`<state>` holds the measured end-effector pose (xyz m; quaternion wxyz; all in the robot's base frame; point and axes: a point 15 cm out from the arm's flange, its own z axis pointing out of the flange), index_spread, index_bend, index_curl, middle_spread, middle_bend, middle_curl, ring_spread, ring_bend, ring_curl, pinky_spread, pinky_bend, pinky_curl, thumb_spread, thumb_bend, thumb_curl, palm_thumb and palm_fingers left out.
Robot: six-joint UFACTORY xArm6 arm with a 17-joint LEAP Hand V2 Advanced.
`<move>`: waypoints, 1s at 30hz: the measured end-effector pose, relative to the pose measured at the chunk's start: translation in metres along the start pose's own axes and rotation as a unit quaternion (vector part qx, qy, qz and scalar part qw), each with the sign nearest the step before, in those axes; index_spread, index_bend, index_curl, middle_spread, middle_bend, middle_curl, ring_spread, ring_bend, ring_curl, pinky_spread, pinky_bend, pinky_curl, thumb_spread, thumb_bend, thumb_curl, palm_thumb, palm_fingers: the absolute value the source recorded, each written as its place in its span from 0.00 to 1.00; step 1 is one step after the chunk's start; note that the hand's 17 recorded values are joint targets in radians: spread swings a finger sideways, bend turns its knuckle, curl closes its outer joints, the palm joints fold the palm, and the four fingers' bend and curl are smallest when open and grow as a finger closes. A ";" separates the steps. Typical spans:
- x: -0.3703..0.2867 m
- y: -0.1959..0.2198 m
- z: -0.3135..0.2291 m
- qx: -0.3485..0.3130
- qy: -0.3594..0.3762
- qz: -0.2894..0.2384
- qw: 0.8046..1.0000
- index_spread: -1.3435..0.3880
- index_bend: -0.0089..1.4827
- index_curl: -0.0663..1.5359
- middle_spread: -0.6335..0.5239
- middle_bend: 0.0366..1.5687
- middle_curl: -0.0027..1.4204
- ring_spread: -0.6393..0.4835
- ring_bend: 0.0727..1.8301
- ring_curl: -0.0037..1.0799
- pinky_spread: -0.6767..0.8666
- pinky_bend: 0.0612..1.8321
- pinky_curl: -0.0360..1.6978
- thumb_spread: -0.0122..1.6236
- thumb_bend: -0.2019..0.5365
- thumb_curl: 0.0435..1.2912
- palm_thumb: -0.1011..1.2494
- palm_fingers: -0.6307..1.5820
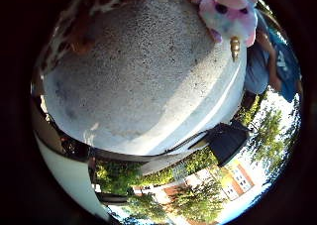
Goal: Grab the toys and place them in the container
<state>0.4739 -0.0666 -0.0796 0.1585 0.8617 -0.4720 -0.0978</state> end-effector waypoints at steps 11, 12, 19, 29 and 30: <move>0.005 0.031 -0.065 0.035 0.012 0.022 0.999 0.39 0.22 0.08 0.36 0.65 0.55 0.53 0.66 0.72 0.65 0.64 0.41 0.67 0.26 0.37 0.82 0.77; 0.000 0.035 -0.079 0.038 0.016 0.021 0.999 0.37 0.25 0.08 0.36 0.67 0.56 0.52 0.65 0.73 0.64 0.66 0.43 0.69 0.24 0.37 0.79 0.78; -0.067 0.063 -0.151 -0.002 -0.005 -0.001 1.000 0.27 0.39 0.07 0.34 0.72 0.64 0.47 0.68 0.79 0.59 0.72 0.50 0.78 0.25 0.34 0.71 0.74; -0.188 0.037 -0.310 0.071 -0.081 -0.045 0.993 0.19 0.54 0.04 0.35 0.77 0.71 0.44 0.71 0.84 0.56 0.74 0.56 0.82 0.26 0.33 0.70 0.69; -0.197 0.029 -0.325 0.084 -0.083 -0.049 0.992 0.18 0.55 0.03 0.35 0.77 0.71 0.43 0.71 0.85 0.56 0.74 0.57 0.82 0.26 0.33 0.70 0.69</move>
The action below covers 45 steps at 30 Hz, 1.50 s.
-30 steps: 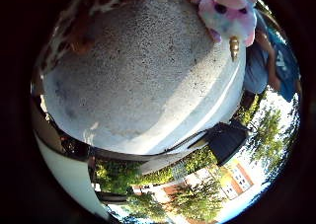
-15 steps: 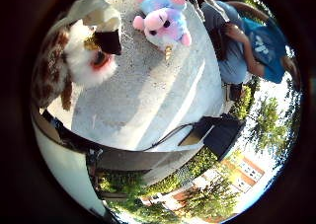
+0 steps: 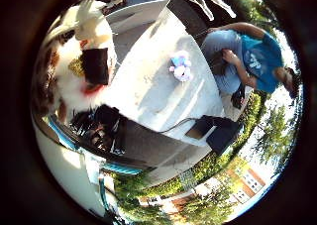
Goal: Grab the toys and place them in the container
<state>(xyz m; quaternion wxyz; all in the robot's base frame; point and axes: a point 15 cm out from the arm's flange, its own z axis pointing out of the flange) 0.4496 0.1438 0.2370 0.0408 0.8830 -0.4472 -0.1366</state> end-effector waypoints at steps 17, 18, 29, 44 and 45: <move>-0.058 -0.153 0.041 0.084 -0.050 0.030 0.995 0.28 0.70 0.06 0.41 0.65 0.68 0.54 0.67 0.77 0.58 0.67 0.58 0.84 0.24 0.29 0.66 0.62; -0.056 -0.155 0.050 0.080 -0.051 0.033 0.995 0.30 0.70 0.07 0.41 0.64 0.67 0.55 0.67 0.76 0.58 0.66 0.58 0.84 0.24 0.29 0.66 0.62; -0.037 -0.154 0.099 0.041 -0.038 0.004 0.998 0.54 0.42 0.09 0.57 0.12 0.36 0.80 0.28 0.41 0.72 0.43 0.43 0.72 0.24 0.30 0.64 0.21; 0.097 -0.096 0.065 0.039 -0.009 0.071 0.997 0.58 0.24 0.15 0.59 0.10 0.26 0.82 0.18 0.32 0.75 0.26 0.30 0.70 0.24 0.30 0.63 0.30; 0.115 -0.086 0.063 0.035 0.003 0.078 0.996 0.60 0.24 0.16 0.59 0.10 0.25 0.82 0.18 0.31 0.76 0.25 0.29 0.70 0.24 0.30 0.63 0.31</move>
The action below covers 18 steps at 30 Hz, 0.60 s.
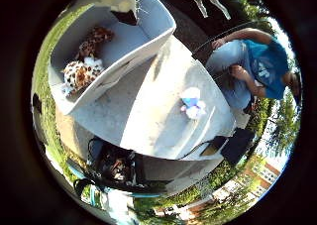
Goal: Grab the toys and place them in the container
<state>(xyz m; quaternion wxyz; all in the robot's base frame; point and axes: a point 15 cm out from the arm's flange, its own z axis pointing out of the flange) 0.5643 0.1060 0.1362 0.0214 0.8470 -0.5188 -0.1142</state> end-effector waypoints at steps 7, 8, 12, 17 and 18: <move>0.107 0.042 -0.006 -0.003 0.031 0.069 0.997 0.66 0.17 0.18 0.60 0.09 0.25 0.83 0.17 0.30 0.76 0.24 0.27 0.71 0.22 0.29 0.58 0.34; 0.120 0.048 -0.006 -0.001 0.030 0.082 0.996 0.67 0.16 0.18 0.61 0.09 0.24 0.84 0.18 0.30 0.76 0.24 0.26 0.71 0.23 0.29 0.57 0.35; 0.168 0.068 0.015 0.003 0.019 0.140 0.990 0.71 0.12 0.18 0.63 0.09 0.24 0.84 0.18 0.31 0.77 0.26 0.26 0.71 0.23 0.29 0.56 0.36; 0.205 0.069 0.053 0.015 0.020 0.209 0.978 0.74 0.11 0.19 0.66 0.09 0.24 0.85 0.20 0.31 0.76 0.27 0.25 0.71 0.22 0.28 0.52 0.37; 0.210 0.070 0.061 0.015 0.019 0.218 0.976 0.75 0.11 0.19 0.67 0.09 0.24 0.85 0.20 0.31 0.76 0.27 0.25 0.71 0.23 0.28 0.52 0.37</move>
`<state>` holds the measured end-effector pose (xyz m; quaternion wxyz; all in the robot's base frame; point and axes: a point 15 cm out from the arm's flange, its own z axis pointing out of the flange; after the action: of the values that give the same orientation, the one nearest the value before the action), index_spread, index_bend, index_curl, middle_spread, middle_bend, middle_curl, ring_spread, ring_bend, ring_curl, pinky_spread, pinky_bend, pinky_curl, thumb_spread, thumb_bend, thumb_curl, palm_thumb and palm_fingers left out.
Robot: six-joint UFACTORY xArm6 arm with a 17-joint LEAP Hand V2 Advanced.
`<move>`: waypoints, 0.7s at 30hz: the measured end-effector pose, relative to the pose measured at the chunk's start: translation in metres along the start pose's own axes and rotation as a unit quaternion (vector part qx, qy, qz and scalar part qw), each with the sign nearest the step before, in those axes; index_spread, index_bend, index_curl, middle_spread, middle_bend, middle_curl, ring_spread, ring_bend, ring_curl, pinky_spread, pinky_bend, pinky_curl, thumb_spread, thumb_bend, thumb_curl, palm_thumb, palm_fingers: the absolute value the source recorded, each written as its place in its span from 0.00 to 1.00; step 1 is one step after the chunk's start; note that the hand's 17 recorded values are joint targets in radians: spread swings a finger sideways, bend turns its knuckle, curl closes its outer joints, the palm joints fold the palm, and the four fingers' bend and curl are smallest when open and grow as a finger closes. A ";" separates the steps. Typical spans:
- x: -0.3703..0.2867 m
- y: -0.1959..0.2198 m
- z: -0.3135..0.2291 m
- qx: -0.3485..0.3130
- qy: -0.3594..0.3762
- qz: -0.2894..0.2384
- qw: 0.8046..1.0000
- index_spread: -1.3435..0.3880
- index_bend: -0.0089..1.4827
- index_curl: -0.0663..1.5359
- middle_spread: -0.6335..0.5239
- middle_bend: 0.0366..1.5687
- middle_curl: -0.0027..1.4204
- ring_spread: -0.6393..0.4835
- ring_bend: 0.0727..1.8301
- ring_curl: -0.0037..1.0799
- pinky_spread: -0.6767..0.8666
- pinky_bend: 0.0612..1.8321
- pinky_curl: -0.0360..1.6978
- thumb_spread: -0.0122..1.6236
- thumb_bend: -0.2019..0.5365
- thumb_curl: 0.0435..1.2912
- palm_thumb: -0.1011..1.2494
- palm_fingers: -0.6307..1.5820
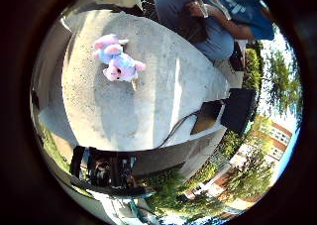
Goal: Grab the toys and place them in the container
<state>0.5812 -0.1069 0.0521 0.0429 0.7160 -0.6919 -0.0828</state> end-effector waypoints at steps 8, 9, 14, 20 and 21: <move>-0.002 -0.020 0.053 0.014 0.003 0.044 0.999 0.77 0.11 0.19 0.69 0.10 0.24 0.85 0.22 0.31 0.75 0.29 0.24 0.71 0.24 0.28 0.52 0.37; -0.001 -0.026 0.057 0.025 0.005 0.051 0.998 0.77 0.11 0.19 0.69 0.10 0.24 0.85 0.22 0.31 0.75 0.28 0.24 0.71 0.24 0.28 0.52 0.37; 0.004 -0.043 0.078 0.055 0.011 0.084 0.995 0.78 0.11 0.19 0.67 0.11 0.25 0.86 0.23 0.31 0.75 0.27 0.22 0.70 0.23 0.28 0.51 0.39; 0.013 -0.053 0.095 0.073 0.023 0.104 0.992 0.79 0.11 0.19 0.66 0.10 0.25 0.87 0.25 0.31 0.75 0.26 0.21 0.70 0.23 0.27 0.48 0.42; 0.013 -0.052 0.095 0.072 0.022 0.106 0.991 0.79 0.11 0.19 0.66 0.10 0.25 0.87 0.25 0.31 0.75 0.26 0.21 0.70 0.23 0.27 0.48 0.42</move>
<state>0.6160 -0.1126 -0.0515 0.0149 0.6416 -0.7668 -0.0115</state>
